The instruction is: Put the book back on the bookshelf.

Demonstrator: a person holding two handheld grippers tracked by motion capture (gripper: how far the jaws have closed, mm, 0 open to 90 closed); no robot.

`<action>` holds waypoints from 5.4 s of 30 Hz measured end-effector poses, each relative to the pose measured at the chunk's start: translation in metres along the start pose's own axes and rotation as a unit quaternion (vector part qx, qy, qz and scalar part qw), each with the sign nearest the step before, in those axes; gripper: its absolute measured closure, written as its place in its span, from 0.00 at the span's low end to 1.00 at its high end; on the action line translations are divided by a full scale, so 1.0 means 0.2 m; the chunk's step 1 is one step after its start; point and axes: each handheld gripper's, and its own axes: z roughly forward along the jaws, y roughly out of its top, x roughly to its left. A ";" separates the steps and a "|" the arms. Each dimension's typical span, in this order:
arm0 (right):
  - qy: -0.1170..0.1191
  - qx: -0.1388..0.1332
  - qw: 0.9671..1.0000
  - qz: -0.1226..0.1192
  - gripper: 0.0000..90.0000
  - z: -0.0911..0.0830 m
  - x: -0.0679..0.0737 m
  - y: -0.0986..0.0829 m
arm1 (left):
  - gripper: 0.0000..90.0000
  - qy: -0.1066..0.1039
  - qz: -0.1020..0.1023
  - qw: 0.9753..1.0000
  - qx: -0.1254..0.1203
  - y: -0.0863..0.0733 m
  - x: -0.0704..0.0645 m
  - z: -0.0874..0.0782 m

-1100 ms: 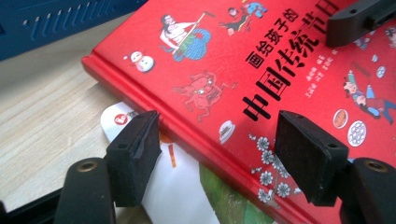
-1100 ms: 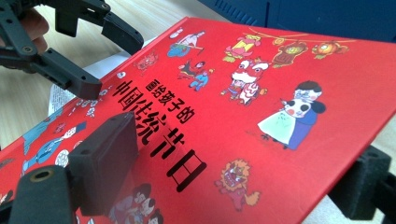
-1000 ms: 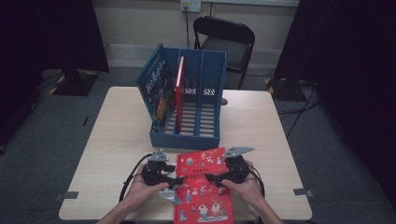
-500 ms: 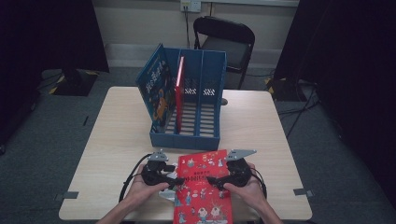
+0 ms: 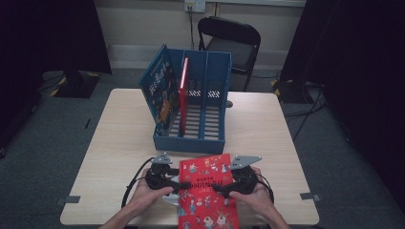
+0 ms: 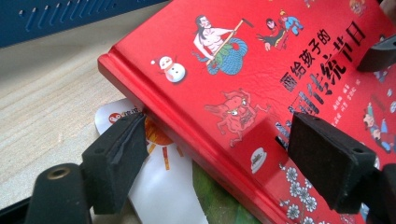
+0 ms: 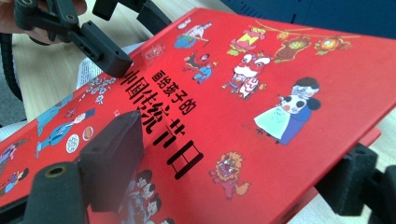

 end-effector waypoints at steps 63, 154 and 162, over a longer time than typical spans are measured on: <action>-0.037 -0.111 0.990 0.084 0.41 -0.19 -0.04 0.16 | 0.74 -0.140 -0.061 0.977 -0.146 0.23 0.02 -0.21; -0.052 -0.166 0.985 0.014 0.27 -0.20 0.03 0.30 | 0.73 -0.087 0.107 0.970 -0.199 0.40 -0.26 -0.47; -0.057 -0.165 0.985 0.003 0.29 -0.21 0.07 0.29 | 0.62 -0.084 0.104 0.968 -0.211 0.42 -0.29 -0.50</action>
